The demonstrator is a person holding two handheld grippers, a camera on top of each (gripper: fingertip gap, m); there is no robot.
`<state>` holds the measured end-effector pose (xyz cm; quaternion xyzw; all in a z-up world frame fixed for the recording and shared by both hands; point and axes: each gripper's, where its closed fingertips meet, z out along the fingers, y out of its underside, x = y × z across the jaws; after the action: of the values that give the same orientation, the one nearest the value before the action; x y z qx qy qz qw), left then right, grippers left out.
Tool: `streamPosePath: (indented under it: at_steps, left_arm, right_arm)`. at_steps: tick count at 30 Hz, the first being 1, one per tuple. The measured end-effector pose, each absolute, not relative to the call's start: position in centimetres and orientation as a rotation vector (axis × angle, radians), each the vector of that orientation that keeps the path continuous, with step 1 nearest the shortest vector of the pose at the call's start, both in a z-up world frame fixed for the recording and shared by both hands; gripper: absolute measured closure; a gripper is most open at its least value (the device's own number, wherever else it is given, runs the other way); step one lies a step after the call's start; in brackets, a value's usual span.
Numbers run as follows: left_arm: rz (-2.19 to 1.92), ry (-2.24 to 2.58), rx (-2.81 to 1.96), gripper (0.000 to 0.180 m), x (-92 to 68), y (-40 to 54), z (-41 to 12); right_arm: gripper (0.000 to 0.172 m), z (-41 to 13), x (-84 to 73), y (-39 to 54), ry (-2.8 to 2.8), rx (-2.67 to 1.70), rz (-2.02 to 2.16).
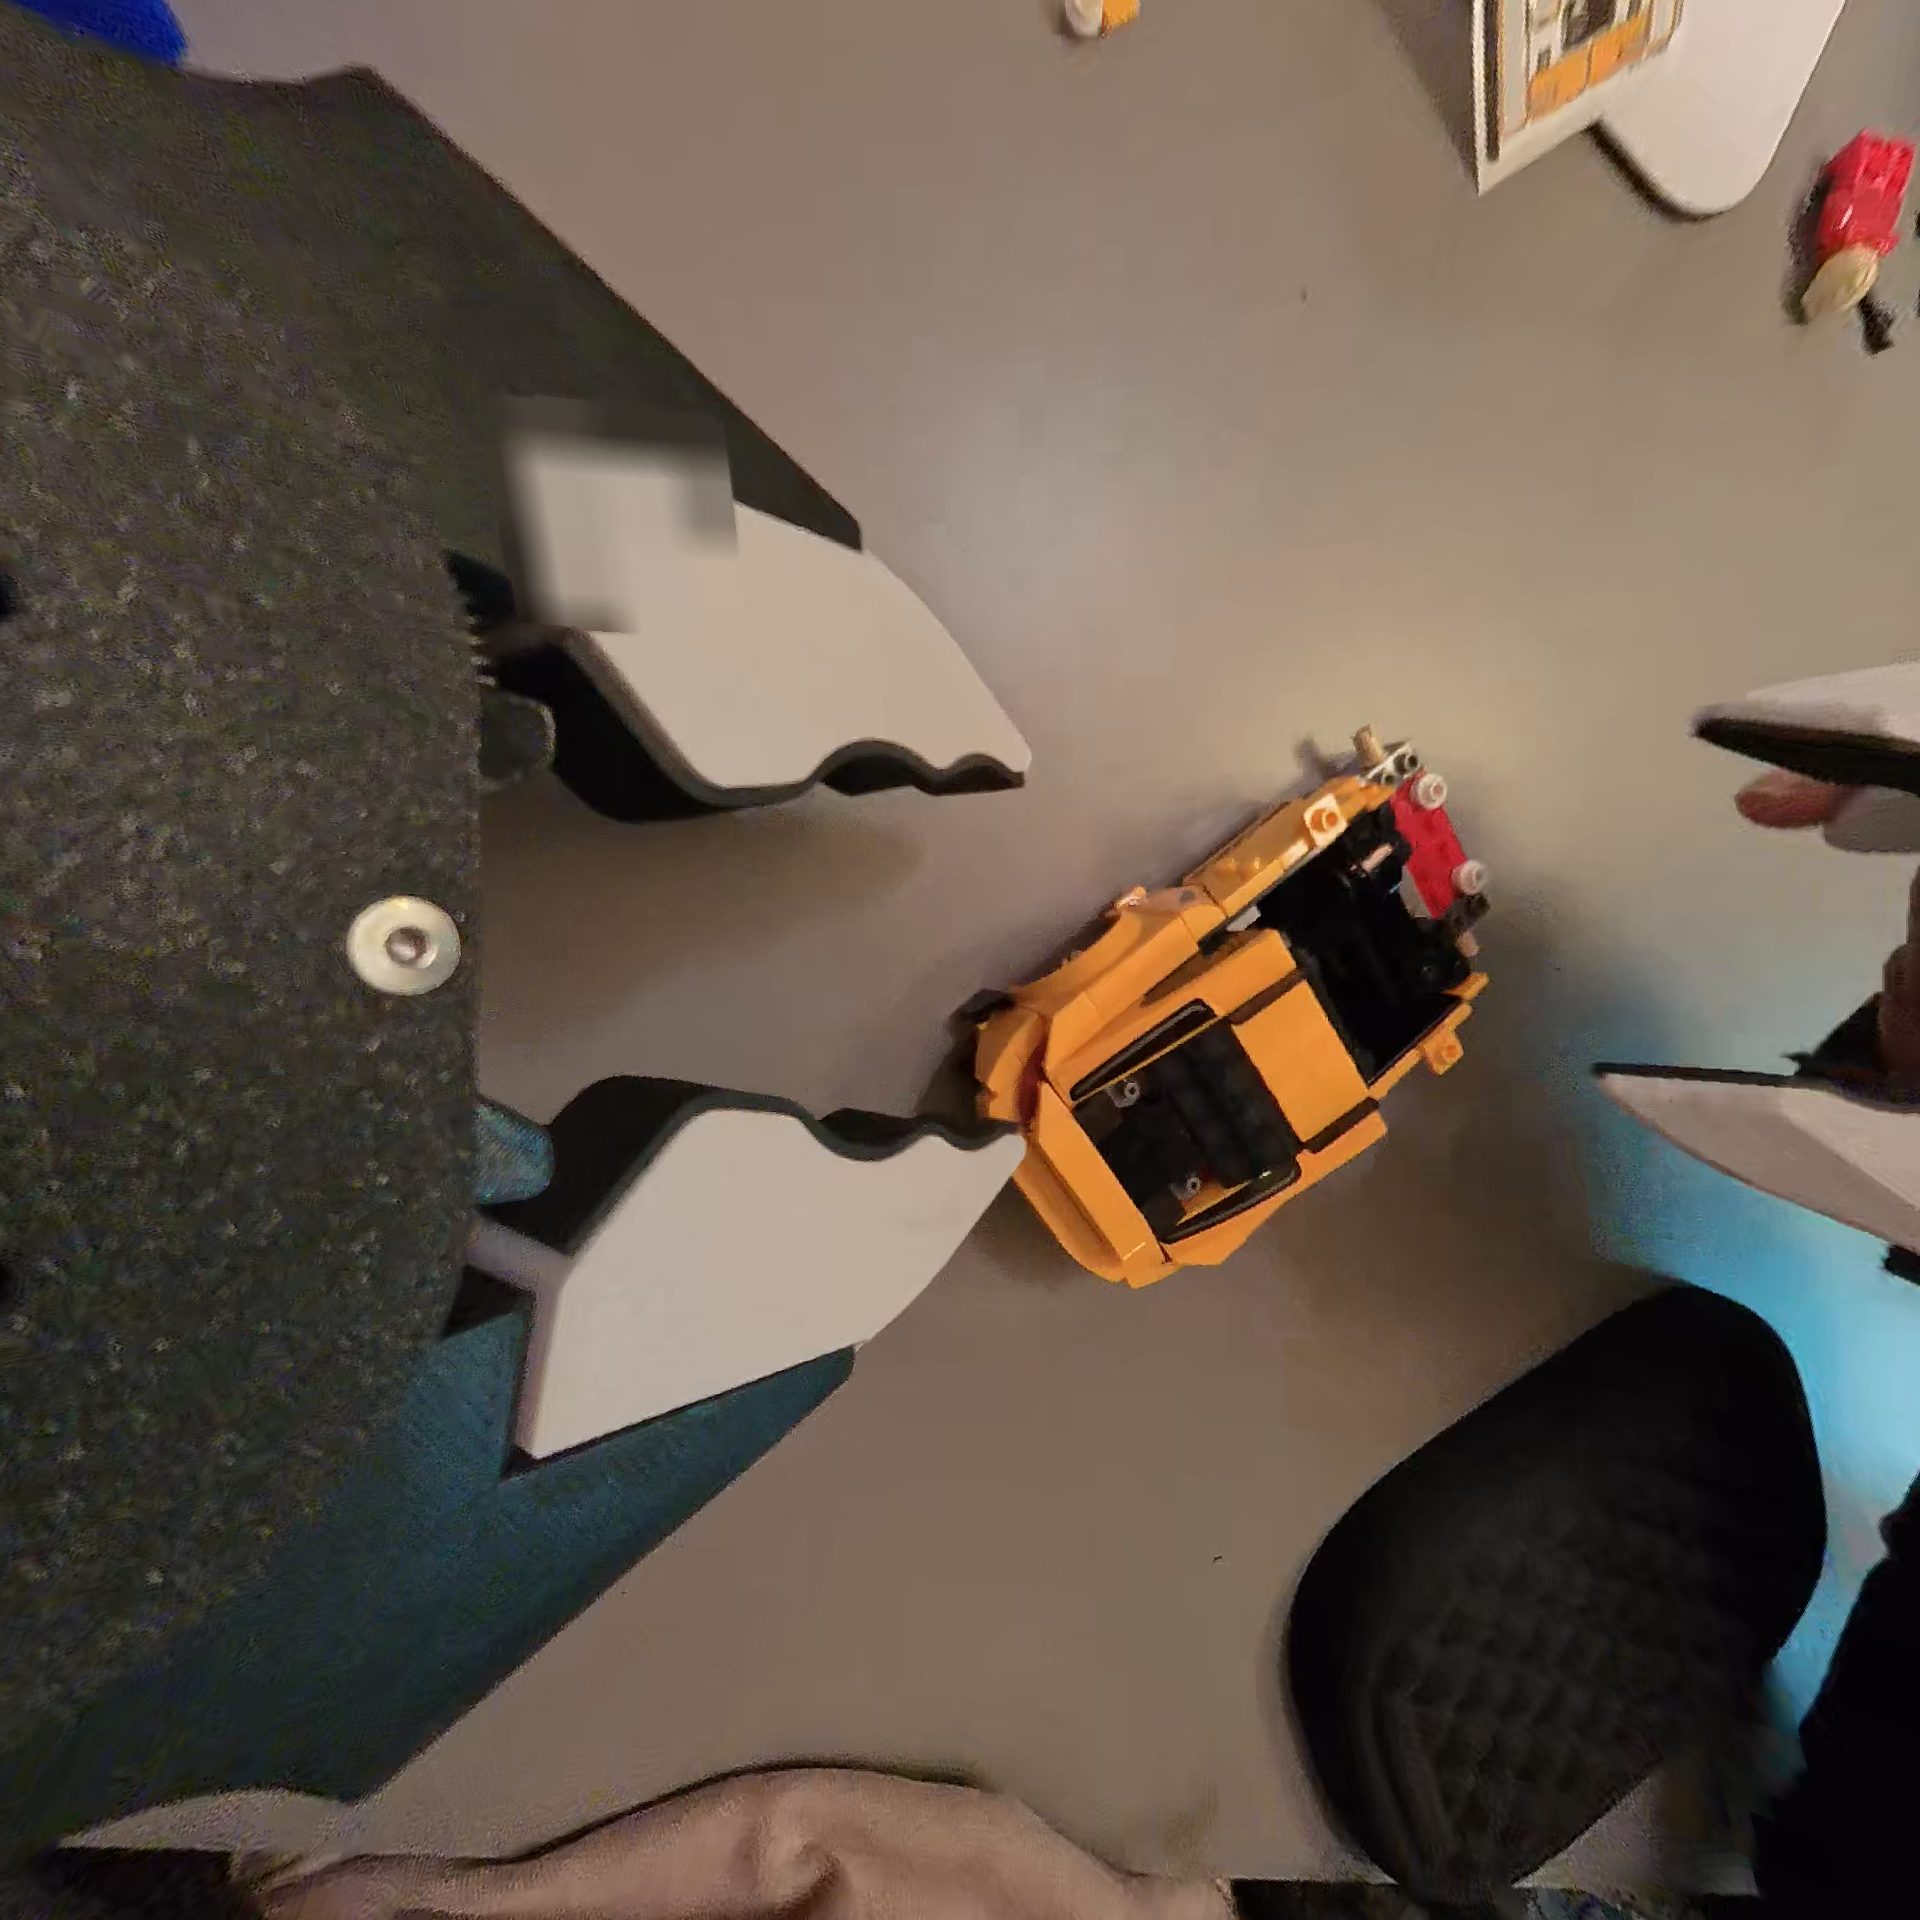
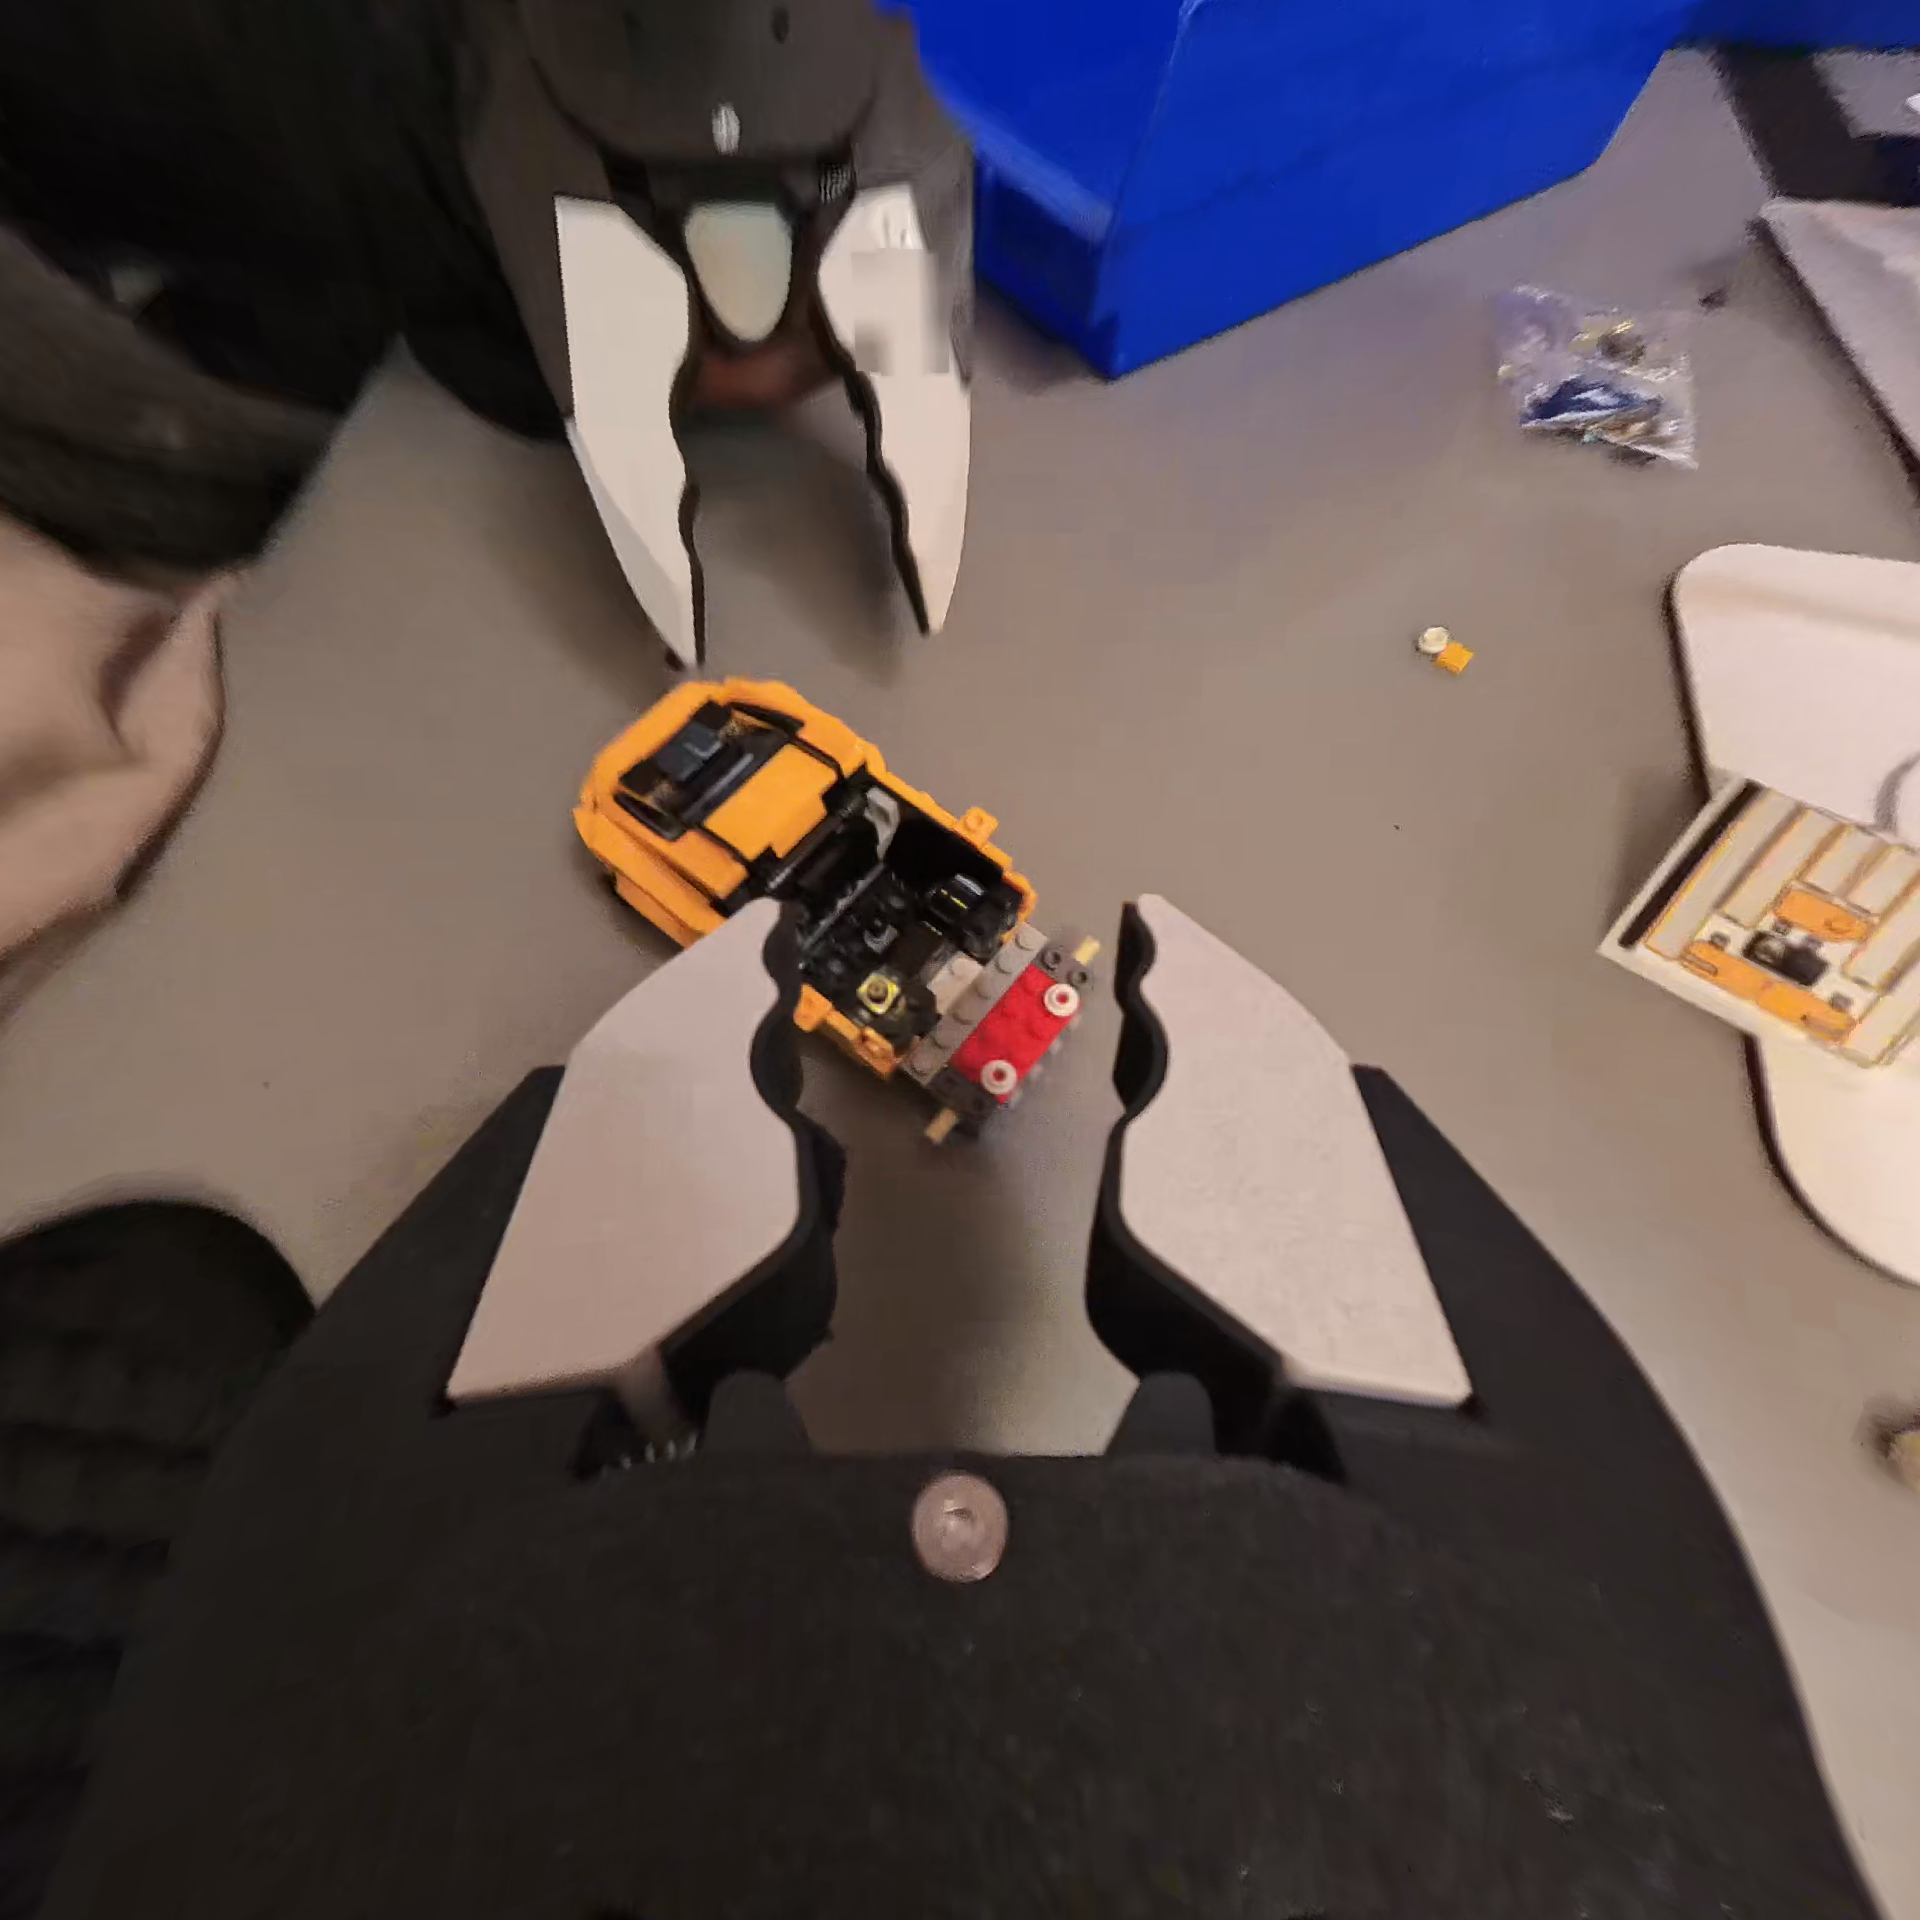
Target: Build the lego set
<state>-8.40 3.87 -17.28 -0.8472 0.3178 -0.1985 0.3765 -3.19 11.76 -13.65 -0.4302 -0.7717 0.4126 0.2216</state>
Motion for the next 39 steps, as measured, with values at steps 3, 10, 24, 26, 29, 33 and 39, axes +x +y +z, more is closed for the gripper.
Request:
streamPosePath:
  at_steps: [3, 10, 24, 26, 29, 33, 39]
  left_arm:
    - [-0.468, 0.807, -2.133, 0.122, -8.9, 3.5, -16.5]
    - [-0.44, 0.749, -2.07, 0.123, -10.5, 2.3, -15.3]
    - [-0.454, 0.93, -2.095, 0.128, -11.2, -0.6, -17.1]
    - [-0.436, 0.964, -2.108, 0.127, -11.0, -0.1, -17.7]
    - [-0.404, 0.995, -2.139, 0.122, -10.5, 0.9, -18.5]
    - [-0.412, 1.026, -2.151, 0.115, -9.5, 1.4, -18.9]
    - [-0.418, 1.026, -2.164, 0.106, -8.6, 2.8, -19.1]
  right_arm:
    - [0.1, -15.3, -4.2, 11.7, -2.342, -1.092, 0.952]
    - [0.083, -18.5, -3.9, 8.9, -2.797, -0.871, 0.598]
    - [0.092, -20.2, -3.8, 7.9, -2.323, -1.705, 0.472]
    - [0.092, -20.2, -3.6, 7.7, -2.273, -1.72, 0.379]
    - [0.092, -19.9, -3.6, 6.8, -2.224, -1.772, 0.413]
    - [0.089, -18.2, -2.9, 6.2, -2.273, -1.632, 0.541]
    - [0.089, -18.8, -1.3, 7.4, -2.292, -1.596, 0.685]
